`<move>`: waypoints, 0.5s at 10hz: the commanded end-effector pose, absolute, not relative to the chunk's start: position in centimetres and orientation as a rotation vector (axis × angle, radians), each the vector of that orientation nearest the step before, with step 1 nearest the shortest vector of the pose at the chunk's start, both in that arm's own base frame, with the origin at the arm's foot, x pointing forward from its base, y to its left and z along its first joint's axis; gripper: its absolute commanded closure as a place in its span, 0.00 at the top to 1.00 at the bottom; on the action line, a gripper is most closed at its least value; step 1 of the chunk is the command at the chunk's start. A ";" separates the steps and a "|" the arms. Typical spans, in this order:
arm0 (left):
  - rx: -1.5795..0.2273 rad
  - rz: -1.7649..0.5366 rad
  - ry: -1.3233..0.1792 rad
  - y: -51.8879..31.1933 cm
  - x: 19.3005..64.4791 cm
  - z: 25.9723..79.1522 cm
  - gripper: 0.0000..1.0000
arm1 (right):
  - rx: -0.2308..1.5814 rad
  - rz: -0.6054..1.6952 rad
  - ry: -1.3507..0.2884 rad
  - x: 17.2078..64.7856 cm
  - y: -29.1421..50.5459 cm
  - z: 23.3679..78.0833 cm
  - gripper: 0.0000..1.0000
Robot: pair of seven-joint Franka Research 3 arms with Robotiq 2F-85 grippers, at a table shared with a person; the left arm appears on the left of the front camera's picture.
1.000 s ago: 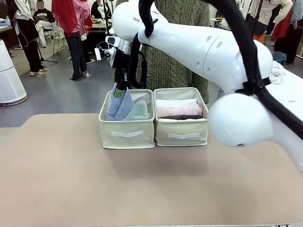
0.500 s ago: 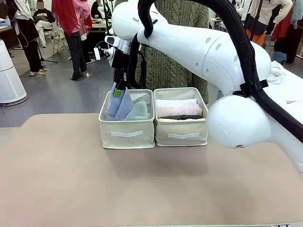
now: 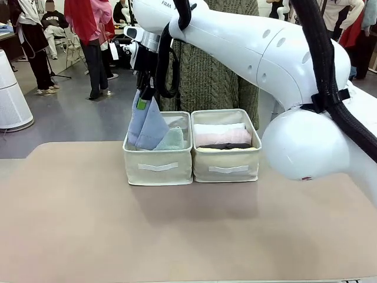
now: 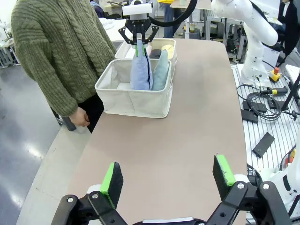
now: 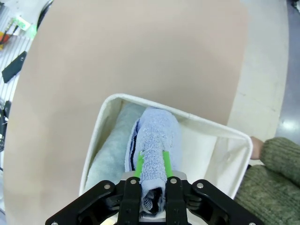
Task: Sort the towels based on their folding style.
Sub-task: Pick up another triangle-folded towel from the table and place it in the left Fabric basket.
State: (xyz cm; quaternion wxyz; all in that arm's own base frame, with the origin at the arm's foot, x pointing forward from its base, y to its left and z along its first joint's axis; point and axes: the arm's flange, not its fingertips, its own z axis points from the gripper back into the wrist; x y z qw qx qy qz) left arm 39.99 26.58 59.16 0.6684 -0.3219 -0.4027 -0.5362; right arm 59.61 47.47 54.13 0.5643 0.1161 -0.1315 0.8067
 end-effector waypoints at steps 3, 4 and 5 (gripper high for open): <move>-0.733 -1.188 -0.911 26.4 39.7 59.3 1.00 | 0.267 1.893 -0.248 62.9 49.1 53.6 0.15; -0.733 -1.188 -0.911 26.4 39.7 59.3 1.00 | 0.276 1.891 -0.224 63.2 49.2 52.9 0.15; -0.733 -1.188 -0.911 26.4 39.7 59.3 1.00 | 0.282 1.892 -0.206 63.3 49.4 52.4 0.15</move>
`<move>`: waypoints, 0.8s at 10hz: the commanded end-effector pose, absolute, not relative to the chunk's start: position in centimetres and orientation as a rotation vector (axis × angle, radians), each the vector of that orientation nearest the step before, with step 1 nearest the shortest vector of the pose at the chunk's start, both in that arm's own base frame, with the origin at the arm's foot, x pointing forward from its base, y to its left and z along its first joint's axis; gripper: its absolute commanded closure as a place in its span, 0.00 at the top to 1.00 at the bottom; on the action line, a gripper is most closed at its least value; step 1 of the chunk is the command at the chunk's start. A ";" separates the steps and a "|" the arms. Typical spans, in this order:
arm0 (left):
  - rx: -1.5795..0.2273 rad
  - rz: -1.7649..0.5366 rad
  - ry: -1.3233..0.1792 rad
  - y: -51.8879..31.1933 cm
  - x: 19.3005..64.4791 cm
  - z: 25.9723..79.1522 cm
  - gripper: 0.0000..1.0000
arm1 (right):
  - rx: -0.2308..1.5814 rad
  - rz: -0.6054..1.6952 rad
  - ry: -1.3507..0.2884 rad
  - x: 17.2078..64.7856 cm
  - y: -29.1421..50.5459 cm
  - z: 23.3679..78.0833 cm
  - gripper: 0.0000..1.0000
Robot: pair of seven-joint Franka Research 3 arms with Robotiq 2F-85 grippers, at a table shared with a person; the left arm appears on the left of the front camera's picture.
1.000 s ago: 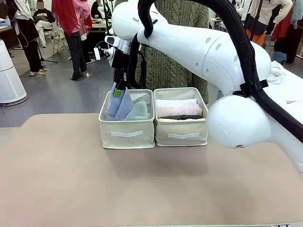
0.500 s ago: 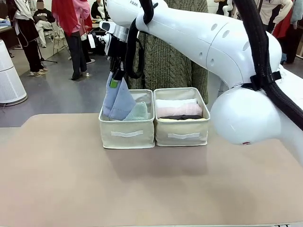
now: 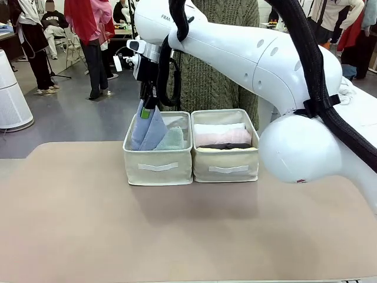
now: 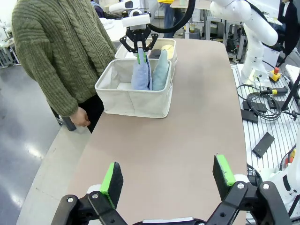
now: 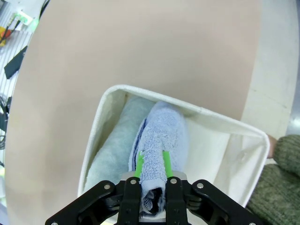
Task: Sort the towels based on their folding style.
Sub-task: Pick up another triangle-folded towel from the table and place it in the left Fabric basket.
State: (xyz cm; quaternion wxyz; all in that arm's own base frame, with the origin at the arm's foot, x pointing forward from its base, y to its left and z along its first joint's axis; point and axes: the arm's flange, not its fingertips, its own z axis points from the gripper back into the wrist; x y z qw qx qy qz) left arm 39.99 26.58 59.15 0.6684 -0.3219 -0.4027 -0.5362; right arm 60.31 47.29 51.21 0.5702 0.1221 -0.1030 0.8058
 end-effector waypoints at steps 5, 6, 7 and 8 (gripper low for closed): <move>-0.733 -1.188 -0.911 26.4 39.7 59.3 1.00 | 0.305 1.897 -0.153 63.6 50.0 51.0 0.15; -0.733 -1.188 -0.911 26.4 39.7 59.3 1.00 | 0.308 1.902 -0.144 63.6 50.0 50.8 0.15; -0.733 -1.188 -0.911 26.4 39.7 59.3 1.00 | 0.311 1.899 -0.143 63.6 50.0 50.8 0.15; -0.733 -1.188 -0.911 26.4 39.7 59.3 1.00 | 0.317 1.895 -0.145 63.6 49.9 50.7 0.15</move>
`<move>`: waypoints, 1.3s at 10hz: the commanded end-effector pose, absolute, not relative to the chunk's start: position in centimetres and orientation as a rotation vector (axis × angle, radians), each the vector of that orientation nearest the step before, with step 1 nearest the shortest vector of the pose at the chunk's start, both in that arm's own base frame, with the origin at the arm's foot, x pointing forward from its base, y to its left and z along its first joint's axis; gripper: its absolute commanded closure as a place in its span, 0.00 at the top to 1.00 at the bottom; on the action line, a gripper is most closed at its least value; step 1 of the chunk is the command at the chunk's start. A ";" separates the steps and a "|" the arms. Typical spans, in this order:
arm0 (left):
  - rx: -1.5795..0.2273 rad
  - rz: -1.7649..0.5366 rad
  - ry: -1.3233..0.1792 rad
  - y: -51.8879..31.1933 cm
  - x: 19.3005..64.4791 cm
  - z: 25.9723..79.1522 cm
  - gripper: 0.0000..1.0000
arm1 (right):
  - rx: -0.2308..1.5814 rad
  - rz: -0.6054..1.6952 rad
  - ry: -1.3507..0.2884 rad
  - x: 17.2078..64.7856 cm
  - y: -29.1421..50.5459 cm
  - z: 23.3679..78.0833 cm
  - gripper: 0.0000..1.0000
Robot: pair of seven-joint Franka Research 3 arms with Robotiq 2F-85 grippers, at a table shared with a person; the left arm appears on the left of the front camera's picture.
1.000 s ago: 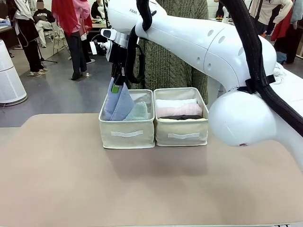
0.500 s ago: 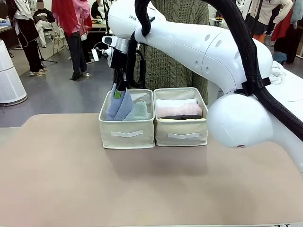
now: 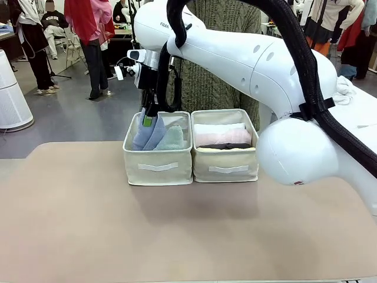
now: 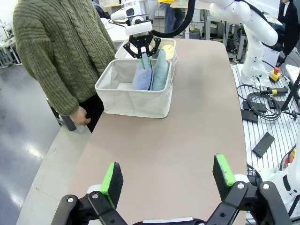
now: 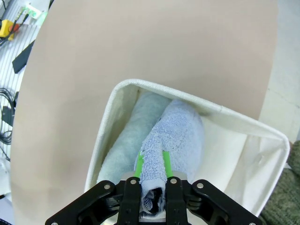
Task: Sort the towels based on their folding style.
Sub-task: Pick up another triangle-folded towel from the table and place it in the left Fabric basket.
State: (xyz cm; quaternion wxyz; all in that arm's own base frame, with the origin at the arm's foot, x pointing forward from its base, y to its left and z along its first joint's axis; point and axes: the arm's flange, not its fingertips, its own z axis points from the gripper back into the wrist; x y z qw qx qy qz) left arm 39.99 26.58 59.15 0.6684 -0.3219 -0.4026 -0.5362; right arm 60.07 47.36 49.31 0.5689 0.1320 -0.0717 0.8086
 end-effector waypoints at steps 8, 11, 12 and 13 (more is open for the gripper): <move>-0.733 -1.188 -0.911 26.4 39.7 59.3 1.00 | 0.326 1.876 -0.173 64.4 49.7 49.5 0.15; -0.733 -1.188 -0.911 26.4 39.7 59.3 1.00 | 0.340 1.884 -0.176 64.9 49.9 48.6 0.15; -0.733 -1.188 -0.911 26.4 39.7 59.3 1.00 | 0.342 1.886 -0.173 64.9 50.0 48.3 0.15; -0.733 -1.188 -0.911 26.4 39.7 59.3 1.00 | 0.342 1.887 -0.174 64.9 50.0 48.3 0.15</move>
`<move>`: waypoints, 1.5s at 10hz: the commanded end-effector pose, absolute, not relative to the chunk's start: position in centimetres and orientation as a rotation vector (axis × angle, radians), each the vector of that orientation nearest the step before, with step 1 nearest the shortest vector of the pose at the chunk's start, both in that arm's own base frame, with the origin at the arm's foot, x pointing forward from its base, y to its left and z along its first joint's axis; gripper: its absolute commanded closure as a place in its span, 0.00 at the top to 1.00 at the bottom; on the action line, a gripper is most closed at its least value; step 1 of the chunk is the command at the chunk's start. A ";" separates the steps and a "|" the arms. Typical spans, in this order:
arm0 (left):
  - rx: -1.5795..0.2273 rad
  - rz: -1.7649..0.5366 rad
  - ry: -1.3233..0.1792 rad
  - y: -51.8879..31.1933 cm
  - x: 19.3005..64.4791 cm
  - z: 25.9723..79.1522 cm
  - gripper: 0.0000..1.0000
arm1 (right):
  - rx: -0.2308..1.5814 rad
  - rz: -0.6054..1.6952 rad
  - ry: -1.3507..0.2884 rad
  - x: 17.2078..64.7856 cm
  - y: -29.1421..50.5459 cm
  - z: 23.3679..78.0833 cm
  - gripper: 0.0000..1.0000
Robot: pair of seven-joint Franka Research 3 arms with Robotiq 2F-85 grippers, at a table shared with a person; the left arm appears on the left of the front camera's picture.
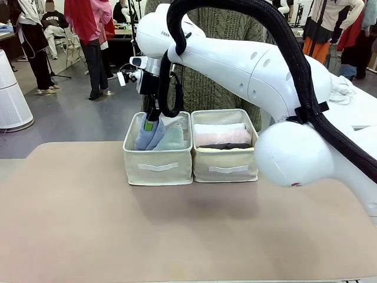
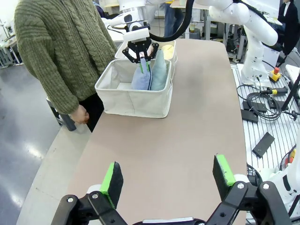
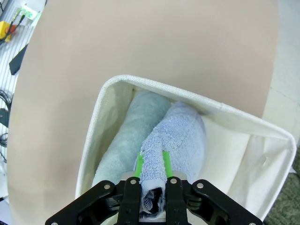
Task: Sort the towels based on their folding style.
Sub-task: Pick up another triangle-folded towel from the table and place it in the left Fabric basket.
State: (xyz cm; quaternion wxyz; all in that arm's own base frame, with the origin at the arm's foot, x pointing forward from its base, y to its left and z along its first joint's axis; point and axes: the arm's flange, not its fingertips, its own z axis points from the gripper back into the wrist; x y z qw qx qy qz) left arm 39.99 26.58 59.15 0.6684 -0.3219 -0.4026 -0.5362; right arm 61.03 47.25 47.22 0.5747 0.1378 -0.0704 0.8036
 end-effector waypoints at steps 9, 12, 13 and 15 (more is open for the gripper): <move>-0.733 -1.188 -0.911 26.4 39.7 59.3 1.00 | 0.355 1.883 -0.225 65.5 50.1 47.1 0.15; -0.733 -1.188 -0.911 26.4 39.7 59.3 1.00 | 0.351 1.887 -0.213 65.5 50.1 46.9 0.15; -0.733 -1.188 -0.911 26.4 39.7 59.3 1.00 | 0.348 1.896 -0.211 65.5 50.1 46.9 0.59; -0.733 -1.188 -0.911 26.4 39.7 59.3 1.00 | 0.349 1.901 -0.211 65.5 50.1 46.9 1.00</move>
